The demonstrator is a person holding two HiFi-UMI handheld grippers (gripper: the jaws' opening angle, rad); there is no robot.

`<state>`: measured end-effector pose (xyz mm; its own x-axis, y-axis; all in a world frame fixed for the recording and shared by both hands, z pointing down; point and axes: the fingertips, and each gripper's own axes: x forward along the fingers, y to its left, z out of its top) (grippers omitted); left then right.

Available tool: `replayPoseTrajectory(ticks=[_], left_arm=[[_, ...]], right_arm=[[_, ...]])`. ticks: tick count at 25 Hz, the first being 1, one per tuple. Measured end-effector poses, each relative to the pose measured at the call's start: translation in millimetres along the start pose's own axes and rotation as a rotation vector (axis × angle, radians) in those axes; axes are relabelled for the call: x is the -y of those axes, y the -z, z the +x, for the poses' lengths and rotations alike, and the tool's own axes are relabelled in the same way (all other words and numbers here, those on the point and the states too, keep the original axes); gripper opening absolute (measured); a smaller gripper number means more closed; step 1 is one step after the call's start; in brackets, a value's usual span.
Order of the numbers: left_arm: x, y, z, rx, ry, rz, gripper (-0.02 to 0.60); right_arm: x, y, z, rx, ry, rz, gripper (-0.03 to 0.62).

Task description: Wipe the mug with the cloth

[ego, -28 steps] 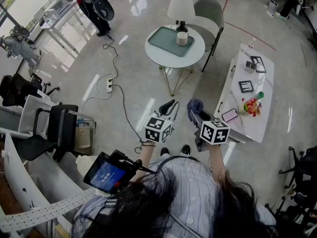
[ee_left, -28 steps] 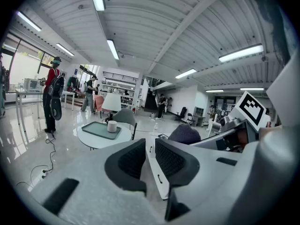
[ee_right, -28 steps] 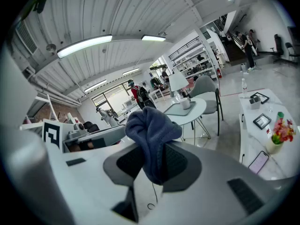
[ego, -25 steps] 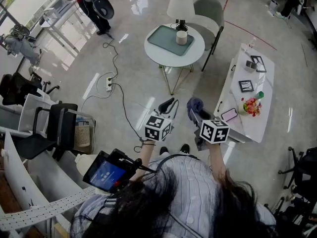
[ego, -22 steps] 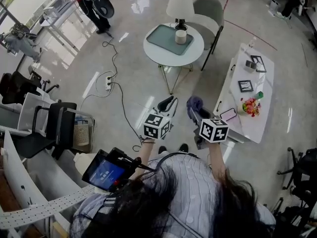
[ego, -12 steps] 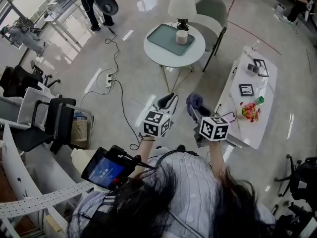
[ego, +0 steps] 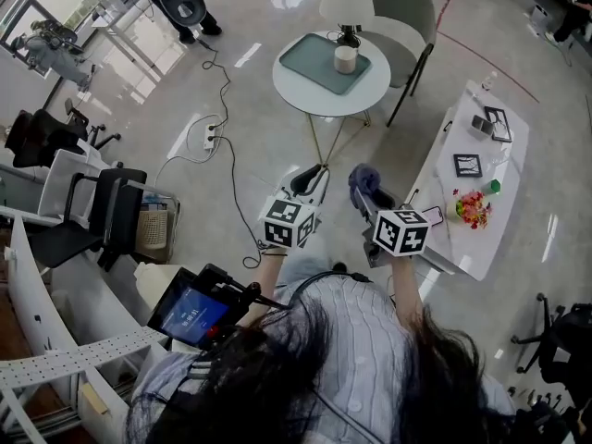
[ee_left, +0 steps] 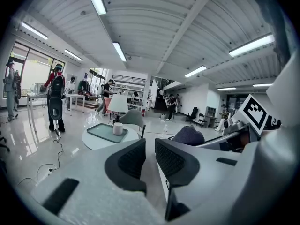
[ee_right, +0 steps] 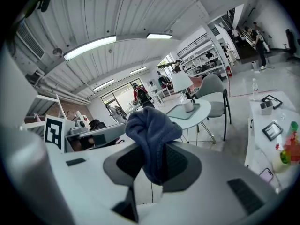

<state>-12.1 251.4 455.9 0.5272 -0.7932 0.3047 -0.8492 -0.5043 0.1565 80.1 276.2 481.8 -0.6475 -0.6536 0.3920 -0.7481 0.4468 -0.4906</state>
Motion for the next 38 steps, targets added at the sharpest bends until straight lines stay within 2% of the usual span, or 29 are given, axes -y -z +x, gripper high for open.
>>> replayPoseTrajectory(ticks=[7, 13, 17, 24, 38], left_arm=[[-11, 0, 10, -0.013, -0.005, -0.006, 0.071], [-38, -4, 38, -0.023, 0.016, -0.005, 0.071], [-66, -13, 61, -0.023, 0.041, -0.009, 0.071], [-124, -29, 102, -0.070, 0.096, 0.027, 0.071], [-228, -54, 177, -0.095, 0.185, 0.006, 0.071]], right_arm=[[-1, -2, 20, -0.027, -0.024, 0.001, 0.098], [13, -18, 51, -0.035, -0.005, 0.002, 0.098], [21, -35, 84, -0.046, 0.007, 0.009, 0.098], [27, -68, 146, -0.065, 0.048, 0.029, 0.098], [52, -124, 245, -0.069, 0.171, 0.072, 0.098]])
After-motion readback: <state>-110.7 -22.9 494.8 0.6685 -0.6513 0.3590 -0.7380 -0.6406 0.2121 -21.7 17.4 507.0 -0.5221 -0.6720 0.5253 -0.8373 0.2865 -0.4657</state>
